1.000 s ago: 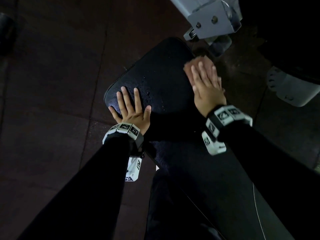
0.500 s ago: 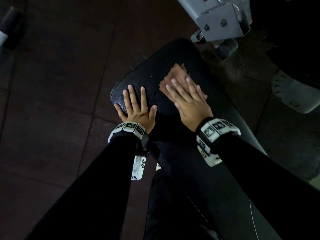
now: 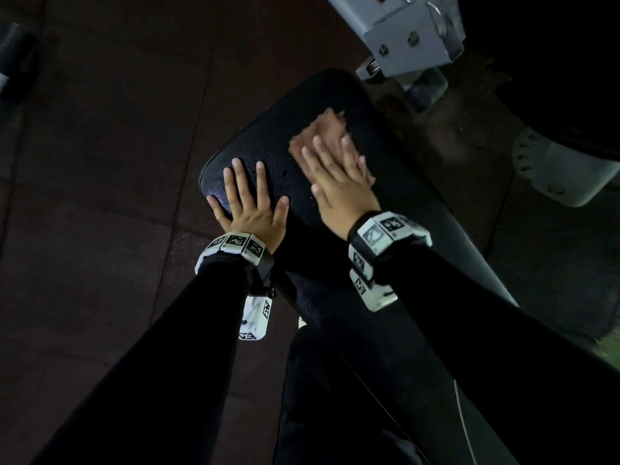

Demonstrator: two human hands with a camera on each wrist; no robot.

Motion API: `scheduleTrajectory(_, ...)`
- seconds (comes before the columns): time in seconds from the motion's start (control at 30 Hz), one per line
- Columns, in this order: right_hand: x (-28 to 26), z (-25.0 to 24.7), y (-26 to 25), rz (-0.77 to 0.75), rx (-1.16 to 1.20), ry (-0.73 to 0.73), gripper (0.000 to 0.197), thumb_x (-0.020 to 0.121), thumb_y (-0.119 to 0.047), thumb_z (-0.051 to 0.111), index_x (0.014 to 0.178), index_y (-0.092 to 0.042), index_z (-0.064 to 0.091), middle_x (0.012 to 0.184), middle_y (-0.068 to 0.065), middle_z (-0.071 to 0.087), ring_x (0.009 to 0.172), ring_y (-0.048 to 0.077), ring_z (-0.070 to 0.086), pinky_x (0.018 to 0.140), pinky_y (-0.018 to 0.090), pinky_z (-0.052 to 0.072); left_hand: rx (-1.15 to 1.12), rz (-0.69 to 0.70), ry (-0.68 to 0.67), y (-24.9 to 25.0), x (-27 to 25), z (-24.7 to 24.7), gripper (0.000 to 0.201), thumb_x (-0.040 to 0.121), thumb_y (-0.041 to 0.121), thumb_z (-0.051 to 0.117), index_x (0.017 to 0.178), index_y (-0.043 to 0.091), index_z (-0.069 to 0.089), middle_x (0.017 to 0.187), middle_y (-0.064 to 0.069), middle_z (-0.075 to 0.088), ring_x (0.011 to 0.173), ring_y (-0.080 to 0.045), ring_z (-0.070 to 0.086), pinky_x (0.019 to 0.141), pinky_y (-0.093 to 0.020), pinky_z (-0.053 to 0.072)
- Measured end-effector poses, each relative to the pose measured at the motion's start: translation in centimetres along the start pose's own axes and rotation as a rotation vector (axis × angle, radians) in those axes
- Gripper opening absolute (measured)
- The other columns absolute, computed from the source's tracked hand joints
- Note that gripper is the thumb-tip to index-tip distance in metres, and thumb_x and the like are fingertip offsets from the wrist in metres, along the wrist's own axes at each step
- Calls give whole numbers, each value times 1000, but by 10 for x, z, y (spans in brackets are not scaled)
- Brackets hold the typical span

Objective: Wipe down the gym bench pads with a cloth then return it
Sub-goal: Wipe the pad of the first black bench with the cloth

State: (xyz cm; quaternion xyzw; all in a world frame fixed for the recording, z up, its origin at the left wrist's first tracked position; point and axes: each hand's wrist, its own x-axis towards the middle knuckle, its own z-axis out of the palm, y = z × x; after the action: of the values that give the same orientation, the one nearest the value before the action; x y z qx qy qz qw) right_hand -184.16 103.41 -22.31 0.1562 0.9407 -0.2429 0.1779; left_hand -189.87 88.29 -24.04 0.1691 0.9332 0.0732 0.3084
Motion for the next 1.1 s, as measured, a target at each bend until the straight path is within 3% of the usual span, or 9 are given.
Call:
scheduleTrajectory(0.1,-27,7,12,24,35,52,55,99,-28,24,150,-28,3,157,-12,-8,143,12,-15,115,41,-13,-2,2,26,2,-2,-1,66,96,54,18,144,36,-24,151,4,-35,137,-12,-34,107,-49,-24)
scheduleTrajectory(0.2,-54,8,51,339,44,203,57,99,-37,23,150,-23,2,158,-6,-7,144,15,-9,113,45,-13,-35,-30,134,12,-8,-2,68,96,50,28,150,29,-7,157,-1,-20,144,-16,-20,112,-52,-16)
scheduleTrajectory(0.27,-71,9,78,575,58,143,65,98,-46,24,150,-18,-4,157,1,-12,144,19,-12,114,52,-11,-87,-53,239,29,-12,-2,70,94,48,37,151,18,11,159,-11,-3,146,-24,-6,114,-57,-8)
scheduleTrajectory(0.33,-82,11,95,684,103,74,74,93,-59,22,149,-21,-9,158,3,-10,144,20,-12,112,57,-11,-59,-2,298,52,-12,-1,73,91,48,39,149,9,18,158,-17,7,146,-30,2,113,-60,-5)
scheduleTrajectory(0.47,-84,16,106,688,221,88,77,86,-69,25,146,-34,-8,156,2,7,143,22,2,111,56,-5,96,183,267,94,2,7,76,93,54,27,151,8,7,159,-10,0,147,-23,-3,112,-53,-11)
scheduleTrajectory(0.57,-82,15,110,697,250,54,77,84,-70,26,144,-38,-10,155,2,7,142,23,4,111,55,-4,137,208,220,103,14,16,82,94,58,28,150,8,-3,159,-10,-6,146,-24,-9,114,-48,-12)
scheduleTrajectory(0.7,-81,14,112,684,271,36,78,84,-70,26,143,-38,-12,155,0,5,142,22,2,112,53,-4,169,232,290,89,27,13,76,95,55,22,151,8,2,159,-11,1,147,-26,-3,117,-45,-6)
scheduleTrajectory(0.9,-82,12,112,681,285,21,77,85,-70,26,144,-37,-12,155,1,3,143,22,0,112,53,-5,56,50,405,40,27,-2,79,91,57,18,149,3,16,157,-17,13,146,-32,9,117,-47,6)
scheduleTrajectory(1.1,-81,15,113,684,270,17,76,84,-70,22,143,-38,-14,155,-1,2,142,22,1,112,53,-5,-82,-74,393,16,-29,22,81,90,54,19,148,-1,12,156,-21,7,145,-36,4,117,-54,4)
